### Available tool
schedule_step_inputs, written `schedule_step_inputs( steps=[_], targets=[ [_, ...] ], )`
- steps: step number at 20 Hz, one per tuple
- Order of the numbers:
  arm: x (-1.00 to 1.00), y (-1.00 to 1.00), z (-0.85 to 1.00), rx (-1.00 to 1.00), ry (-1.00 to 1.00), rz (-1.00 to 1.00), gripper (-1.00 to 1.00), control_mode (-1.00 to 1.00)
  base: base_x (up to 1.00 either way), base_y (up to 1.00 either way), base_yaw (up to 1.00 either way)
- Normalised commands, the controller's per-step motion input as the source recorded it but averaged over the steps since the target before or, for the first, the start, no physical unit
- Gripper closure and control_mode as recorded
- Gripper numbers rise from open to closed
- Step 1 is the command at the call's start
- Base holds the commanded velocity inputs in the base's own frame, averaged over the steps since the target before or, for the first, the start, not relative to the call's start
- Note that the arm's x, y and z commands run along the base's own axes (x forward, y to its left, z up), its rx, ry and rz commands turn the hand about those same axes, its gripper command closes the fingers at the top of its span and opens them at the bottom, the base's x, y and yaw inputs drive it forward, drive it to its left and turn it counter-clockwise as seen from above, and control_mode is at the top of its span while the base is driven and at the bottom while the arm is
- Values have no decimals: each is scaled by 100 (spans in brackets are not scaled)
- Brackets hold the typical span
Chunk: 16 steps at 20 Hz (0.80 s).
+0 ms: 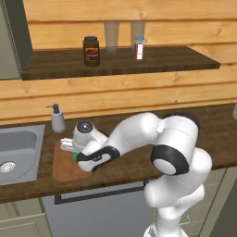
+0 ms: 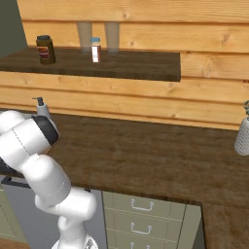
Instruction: Pick up the sponge from the counter and clean the cutting board by briefly scrubbing or pressing down on the cutting board. Once finished, release the sponge.
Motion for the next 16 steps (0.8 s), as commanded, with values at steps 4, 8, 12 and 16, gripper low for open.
schedule_step_inputs(
  steps=[4,8,12,16],
  targets=[
    [-1,36,0,11,1,5,100,-100,0,0,0],
    [-10,49,0,-16,-1,0,100,-100,0,0,0],
    [-8,37,-4,-11,-1,0,100,-100,0,0,0],
    [-18,24,-15,-1,0,0,100,-100,0,0,0]
  ],
)
